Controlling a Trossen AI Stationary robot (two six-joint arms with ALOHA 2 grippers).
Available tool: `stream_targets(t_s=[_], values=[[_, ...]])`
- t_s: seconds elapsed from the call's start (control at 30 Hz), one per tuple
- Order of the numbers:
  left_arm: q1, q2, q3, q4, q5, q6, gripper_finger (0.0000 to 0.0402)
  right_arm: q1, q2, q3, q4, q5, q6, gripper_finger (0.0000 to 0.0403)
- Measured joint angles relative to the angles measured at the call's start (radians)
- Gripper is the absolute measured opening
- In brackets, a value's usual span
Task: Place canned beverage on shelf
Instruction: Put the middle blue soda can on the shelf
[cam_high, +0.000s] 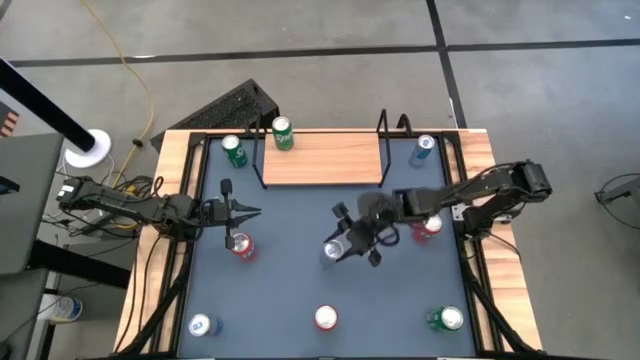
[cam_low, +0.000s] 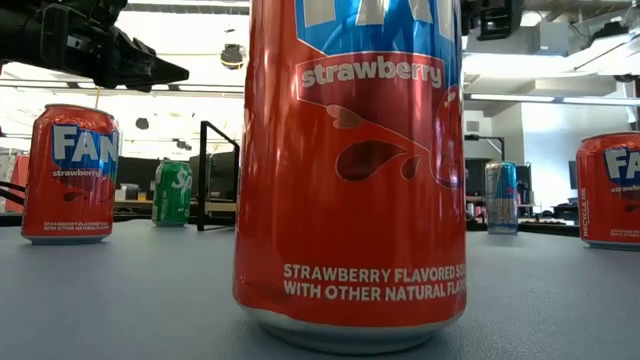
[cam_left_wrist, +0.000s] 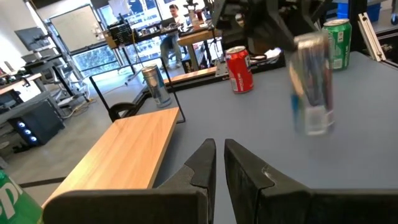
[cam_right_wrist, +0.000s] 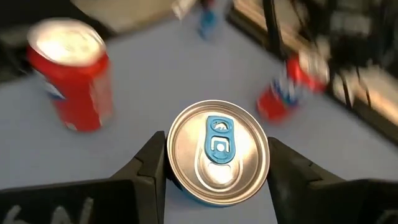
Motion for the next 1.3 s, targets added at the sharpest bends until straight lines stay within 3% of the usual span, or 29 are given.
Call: stream_targets(t_s=[0.1,0.2,0.4,0.5,0.73,0.93,1.07,1.3], values=[[0.000,0.000,0.000,0.000,0.000,0.000,0.0023,-0.074,0.000,0.000,0.010,-0.197,-0.051,0.0182],[0.000,0.000,0.000,0.000,0.000,0.003,0.0023,-0.131,0.000,0.000,-0.028,-0.311,-0.080,0.0187],[0.000,0.000,0.000,-0.001,0.000,0.003,0.0023,-0.167,0.002,-0.001,-0.155,-0.306,-0.139,0.0188],[0.000,0.000,0.000,-0.005,0.000,0.003,0.0023,-0.155,0.001,-0.001,-0.150,-0.182,-0.047,0.0188],[0.000,0.000,0.000,-0.010,0.000,0.003,0.0023,-0.118,0.001,0.015,-0.075,0.351,0.311,0.0190],[0.000,0.000,0.000,-0.009,0.000,0.003,0.0023,-0.103,0.000,0.073,-0.074,0.703,0.530,0.0191],[0.000,0.000,0.000,-0.008,0.000,0.003,0.0023,-0.128,0.000,0.119,-0.089,0.757,0.601,0.0191],[0.000,0.000,0.000,-0.007,0.000,0.003,0.0023,-0.193,0.000,0.248,-0.229,0.756,0.653,0.0192]])
